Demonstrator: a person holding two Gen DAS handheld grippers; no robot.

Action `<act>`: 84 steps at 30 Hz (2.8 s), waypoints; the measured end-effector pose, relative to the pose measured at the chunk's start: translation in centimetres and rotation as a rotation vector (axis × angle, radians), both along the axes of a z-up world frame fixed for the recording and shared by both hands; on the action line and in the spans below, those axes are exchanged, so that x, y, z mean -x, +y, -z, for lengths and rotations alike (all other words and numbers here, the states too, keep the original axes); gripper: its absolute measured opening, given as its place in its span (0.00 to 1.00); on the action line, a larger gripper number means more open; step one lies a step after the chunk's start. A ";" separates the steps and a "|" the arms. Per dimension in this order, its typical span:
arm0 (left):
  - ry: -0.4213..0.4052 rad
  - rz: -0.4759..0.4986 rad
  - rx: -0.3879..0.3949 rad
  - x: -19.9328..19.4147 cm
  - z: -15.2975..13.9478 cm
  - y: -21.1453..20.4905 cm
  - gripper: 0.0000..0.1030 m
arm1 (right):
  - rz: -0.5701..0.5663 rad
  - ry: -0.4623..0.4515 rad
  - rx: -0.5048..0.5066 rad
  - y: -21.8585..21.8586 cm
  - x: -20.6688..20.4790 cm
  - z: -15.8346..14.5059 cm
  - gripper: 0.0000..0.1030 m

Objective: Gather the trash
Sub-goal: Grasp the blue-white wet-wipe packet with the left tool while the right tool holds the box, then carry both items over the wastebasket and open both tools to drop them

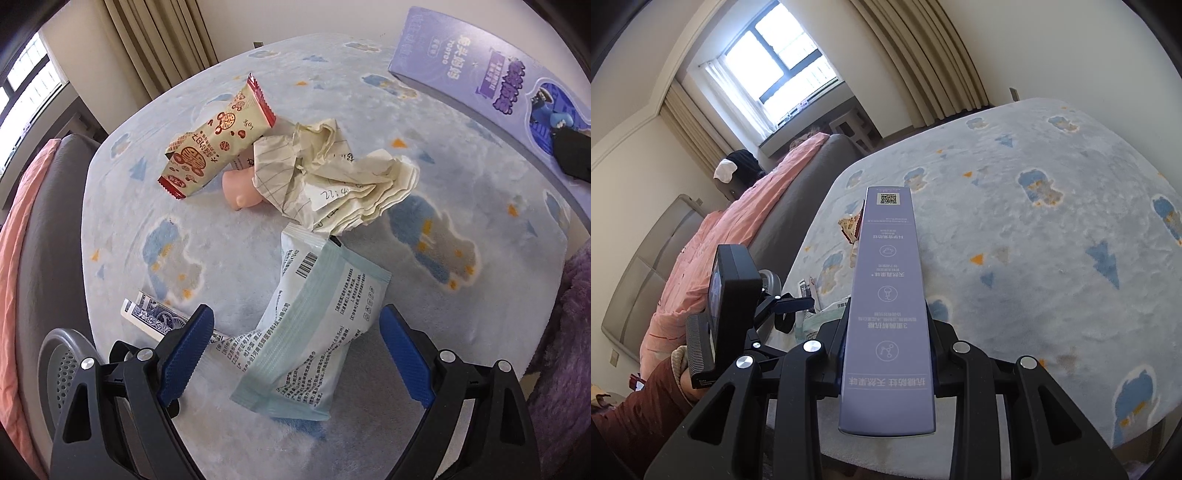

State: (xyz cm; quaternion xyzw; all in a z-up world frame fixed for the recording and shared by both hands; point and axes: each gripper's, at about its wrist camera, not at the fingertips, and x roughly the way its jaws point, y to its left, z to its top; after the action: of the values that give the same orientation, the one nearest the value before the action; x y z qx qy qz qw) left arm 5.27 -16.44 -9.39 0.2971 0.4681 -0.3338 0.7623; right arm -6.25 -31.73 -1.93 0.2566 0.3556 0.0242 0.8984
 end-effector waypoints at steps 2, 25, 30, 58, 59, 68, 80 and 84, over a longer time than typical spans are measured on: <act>0.007 -0.008 -0.006 -0.2 0.5 -0.1 0.84 | 0.000 0.000 0.000 0.0 0.0 0.0 0.30; -0.075 -0.177 0.236 3.0 -4.7 4.0 0.48 | -0.031 0.019 0.054 2.1 -0.7 0.0 0.30; -0.121 -0.256 0.303 2.9 -7.2 6.5 0.48 | -0.060 0.009 0.076 3.6 -1.2 -0.9 0.30; -0.265 -0.850 0.320 -1.0 -8.2 27.1 0.48 | -0.467 -0.036 0.156 24.0 -12.1 -2.4 0.30; -0.262 -0.866 0.314 -1.2 -8.0 27.6 0.48 | -0.480 -0.032 0.158 24.8 -12.5 -2.1 0.30; -0.224 -0.976 0.287 -2.6 -6.5 31.1 0.48 | -0.554 0.009 0.174 29.2 -15.6 -0.3 0.30; -0.197 -1.030 0.289 -3.1 -6.0 32.7 0.49 | -0.602 0.048 0.214 31.6 -17.5 1.3 0.30; -0.193 -1.041 0.288 -3.1 -5.9 33.1 0.49 | -0.602 0.053 0.221 31.6 -17.7 1.3 0.31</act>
State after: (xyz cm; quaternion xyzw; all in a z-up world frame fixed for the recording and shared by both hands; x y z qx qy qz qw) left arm 8.40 16.69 -3.49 -0.0519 0.4307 0.0557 0.8993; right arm 11.44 -0.15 -3.27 0.0412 0.4394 0.2436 0.8637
